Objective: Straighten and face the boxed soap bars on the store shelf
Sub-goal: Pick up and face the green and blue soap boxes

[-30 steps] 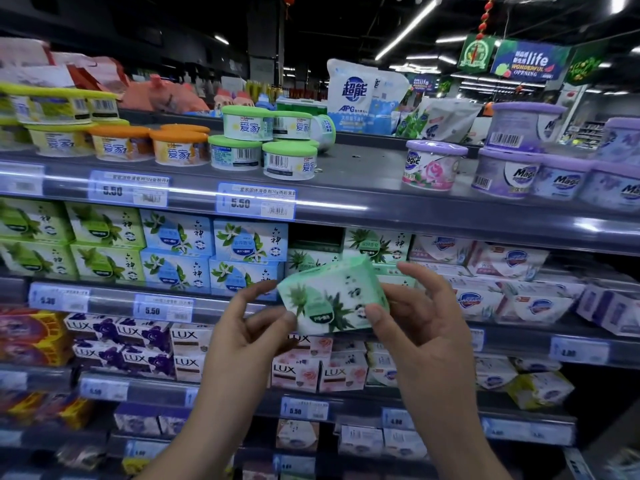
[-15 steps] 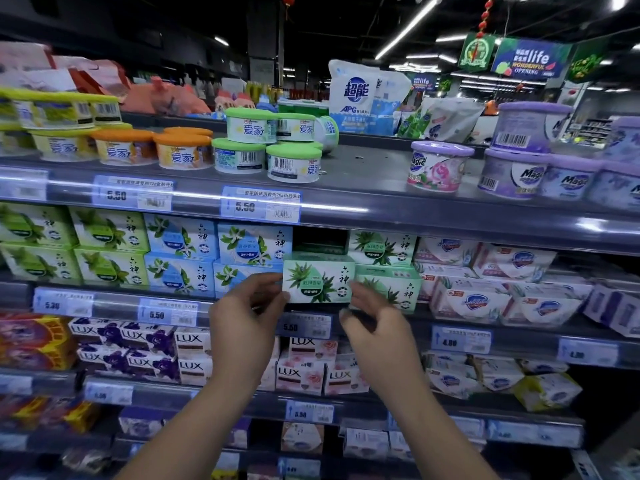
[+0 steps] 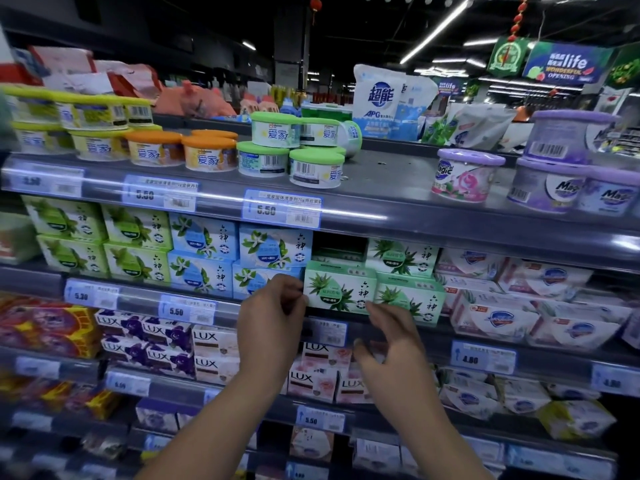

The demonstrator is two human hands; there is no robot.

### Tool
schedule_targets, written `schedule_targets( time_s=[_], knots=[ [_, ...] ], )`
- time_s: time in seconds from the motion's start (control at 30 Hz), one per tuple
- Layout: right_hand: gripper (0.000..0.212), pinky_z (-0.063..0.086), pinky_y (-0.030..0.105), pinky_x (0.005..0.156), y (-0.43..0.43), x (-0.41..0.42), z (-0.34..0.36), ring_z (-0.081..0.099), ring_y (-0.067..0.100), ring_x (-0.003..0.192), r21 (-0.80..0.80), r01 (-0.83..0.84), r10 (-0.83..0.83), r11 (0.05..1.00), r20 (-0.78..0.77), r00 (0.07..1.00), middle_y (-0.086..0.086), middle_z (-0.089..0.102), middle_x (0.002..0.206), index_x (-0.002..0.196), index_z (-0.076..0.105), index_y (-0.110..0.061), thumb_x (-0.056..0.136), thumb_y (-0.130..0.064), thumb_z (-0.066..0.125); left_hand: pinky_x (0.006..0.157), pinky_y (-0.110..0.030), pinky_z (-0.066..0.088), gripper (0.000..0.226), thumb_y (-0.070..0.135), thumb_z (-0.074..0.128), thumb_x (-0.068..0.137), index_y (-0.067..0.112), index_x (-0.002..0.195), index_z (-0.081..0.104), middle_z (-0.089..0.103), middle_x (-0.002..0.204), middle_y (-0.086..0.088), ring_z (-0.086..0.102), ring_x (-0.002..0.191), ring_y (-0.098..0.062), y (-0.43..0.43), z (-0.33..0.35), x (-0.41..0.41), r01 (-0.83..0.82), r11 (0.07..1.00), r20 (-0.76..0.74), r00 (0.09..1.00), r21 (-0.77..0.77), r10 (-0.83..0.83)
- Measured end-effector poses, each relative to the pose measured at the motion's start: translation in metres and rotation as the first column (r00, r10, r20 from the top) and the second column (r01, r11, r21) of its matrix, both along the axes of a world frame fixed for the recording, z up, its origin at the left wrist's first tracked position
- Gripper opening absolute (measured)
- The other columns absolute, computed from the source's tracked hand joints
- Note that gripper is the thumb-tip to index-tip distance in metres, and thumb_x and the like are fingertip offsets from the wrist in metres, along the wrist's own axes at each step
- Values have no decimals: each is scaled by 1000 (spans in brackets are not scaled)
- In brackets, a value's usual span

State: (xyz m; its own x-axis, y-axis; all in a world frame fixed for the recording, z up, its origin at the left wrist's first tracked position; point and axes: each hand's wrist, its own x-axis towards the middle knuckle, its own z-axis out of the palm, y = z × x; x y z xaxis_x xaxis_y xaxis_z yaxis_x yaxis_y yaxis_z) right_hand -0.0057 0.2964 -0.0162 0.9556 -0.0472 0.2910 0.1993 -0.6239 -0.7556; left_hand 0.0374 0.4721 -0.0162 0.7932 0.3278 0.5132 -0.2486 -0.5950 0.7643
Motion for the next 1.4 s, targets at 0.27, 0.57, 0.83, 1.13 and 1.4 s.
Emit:
schedule_targets(
  time_s=[0.27, 0.57, 0.83, 1.13, 1.4],
  knots=[
    [56, 51, 28, 94, 0, 5, 3, 39, -29, 105, -85, -84, 78, 993, -80, 994, -23, 27, 137, 151, 42, -26, 100, -26, 64, 63, -34, 58, 13, 21, 78, 89, 27, 86, 67, 68, 75, 14, 66, 71, -10, 0, -8, -2, -51, 998, -46, 998, 31, 52],
    [50, 53, 27, 92, -4, 7, 8, 50, -10, 101, -79, -105, 100, 991, -68, 993, -21, 35, 125, 146, 49, -28, 99, -25, 63, 52, -22, 46, 25, 21, 80, 87, 24, 75, 58, 62, 65, 6, 58, 58, -7, 0, -4, -5, -79, 982, -35, 997, -172, 74],
    [37, 55, 24, 59, 32, 28, 48, 67, 7, 72, 62, -153, 152, 986, 13, 988, -18, 58, 112, 128, 57, -37, 95, -21, 63, 80, -36, 54, 51, 42, 81, 84, 21, 126, 60, 66, 116, 5, 63, 101, -15, 54, 32, 3, -79, 945, 38, 995, -319, 96],
    [24, 47, 3, 53, 58, 38, 49, 68, -2, 82, 238, -130, 123, 962, 46, 991, -17, 67, 108, 114, 61, -40, 97, -25, 69, 71, -11, 53, 27, 39, 82, 81, 27, 104, 74, 74, 91, 15, 68, 86, 8, 88, 38, 3, 48, 945, 24, 999, -322, -42],
    [23, 58, 19, 68, 85, 12, 35, 72, 6, 81, 463, -189, 136, 866, 146, 980, -10, 75, 92, 97, 66, -41, 81, -56, 71, 61, -19, 60, 30, 55, 72, 76, 43, 104, 71, 79, 79, 10, 76, 72, -7, 125, 32, -45, 232, 916, 17, 971, -328, -240]
  ],
)
